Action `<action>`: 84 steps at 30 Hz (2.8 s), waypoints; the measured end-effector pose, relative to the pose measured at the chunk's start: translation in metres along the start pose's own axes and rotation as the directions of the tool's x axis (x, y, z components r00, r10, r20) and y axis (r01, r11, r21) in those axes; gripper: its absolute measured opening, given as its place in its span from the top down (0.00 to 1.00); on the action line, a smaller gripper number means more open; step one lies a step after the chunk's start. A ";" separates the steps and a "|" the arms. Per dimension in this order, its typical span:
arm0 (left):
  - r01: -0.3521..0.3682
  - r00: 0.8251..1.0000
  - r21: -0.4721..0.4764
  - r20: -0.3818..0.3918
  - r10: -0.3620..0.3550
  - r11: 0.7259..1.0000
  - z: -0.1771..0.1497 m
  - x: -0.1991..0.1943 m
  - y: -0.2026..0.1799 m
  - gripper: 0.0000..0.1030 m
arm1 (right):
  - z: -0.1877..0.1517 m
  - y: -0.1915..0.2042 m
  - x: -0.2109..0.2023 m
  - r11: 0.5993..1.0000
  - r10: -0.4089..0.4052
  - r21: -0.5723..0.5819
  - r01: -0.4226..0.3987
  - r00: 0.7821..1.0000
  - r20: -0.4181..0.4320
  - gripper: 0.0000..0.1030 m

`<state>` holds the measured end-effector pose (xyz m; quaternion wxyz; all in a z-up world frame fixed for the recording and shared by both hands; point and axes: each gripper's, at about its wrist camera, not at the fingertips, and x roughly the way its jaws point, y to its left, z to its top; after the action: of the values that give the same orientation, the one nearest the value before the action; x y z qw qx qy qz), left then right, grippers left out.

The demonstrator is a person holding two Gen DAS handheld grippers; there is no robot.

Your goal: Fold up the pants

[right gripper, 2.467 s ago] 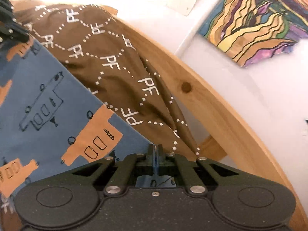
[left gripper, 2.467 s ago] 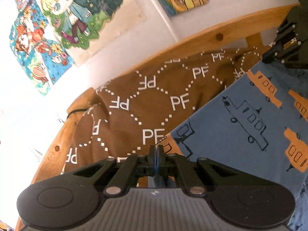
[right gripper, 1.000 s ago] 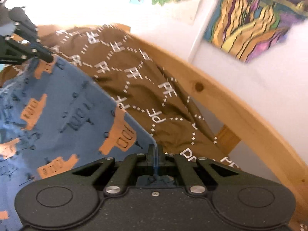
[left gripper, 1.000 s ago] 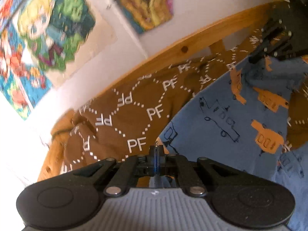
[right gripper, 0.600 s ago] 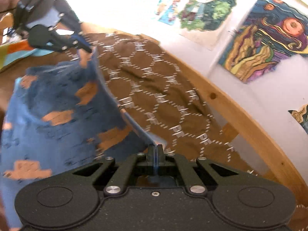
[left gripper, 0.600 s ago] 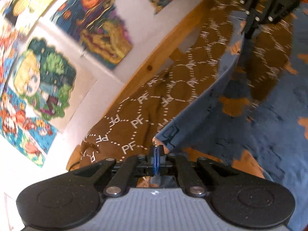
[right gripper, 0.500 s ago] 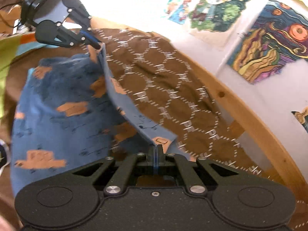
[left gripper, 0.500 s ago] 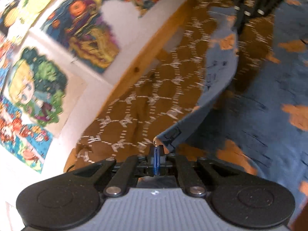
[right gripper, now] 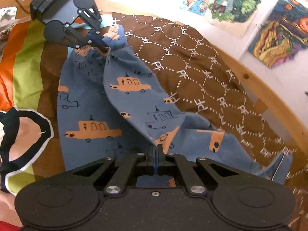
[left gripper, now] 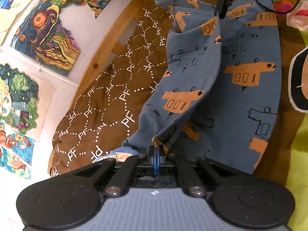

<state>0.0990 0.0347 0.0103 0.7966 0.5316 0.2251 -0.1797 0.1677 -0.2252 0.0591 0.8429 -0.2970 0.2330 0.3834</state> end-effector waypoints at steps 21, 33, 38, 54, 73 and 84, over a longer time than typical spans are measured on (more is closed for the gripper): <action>0.061 0.996 0.026 -0.069 -0.059 0.998 -0.014 -0.031 -0.022 0.99 | -0.020 0.053 -0.025 0.999 0.043 -0.007 -0.043 0.999 0.008 1.00; 0.101 0.991 0.087 -0.099 -0.092 0.991 -0.021 -0.031 -0.041 0.99 | -0.026 0.072 -0.026 0.999 0.039 0.008 -0.039 0.999 -0.012 1.00; 0.119 0.988 0.096 -0.108 -0.109 0.988 -0.026 -0.031 -0.045 0.99 | -0.029 0.074 -0.024 0.999 0.040 0.016 -0.040 0.999 -0.021 1.00; 0.141 0.981 -0.101 -0.118 -0.153 0.985 -0.024 -0.034 -0.036 0.80 | -0.033 0.075 -0.025 0.991 0.017 0.130 -0.014 1.000 -0.025 0.69; 0.185 0.982 -0.593 0.151 -0.118 0.784 0.069 -0.020 0.005 0.14 | -0.052 0.008 -0.061 0.808 -0.383 0.461 0.366 0.922 -0.059 0.01; 0.544 0.833 -0.456 0.400 -0.383 0.705 0.158 0.002 -0.065 0.16 | -0.065 -0.065 -0.112 0.713 -0.290 0.624 0.320 0.945 -0.153 0.01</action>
<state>0.0928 -0.1360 0.0119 0.8660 0.1733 0.2815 -0.3752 0.1413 -0.3605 0.1032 0.9392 -0.0340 0.3160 0.1300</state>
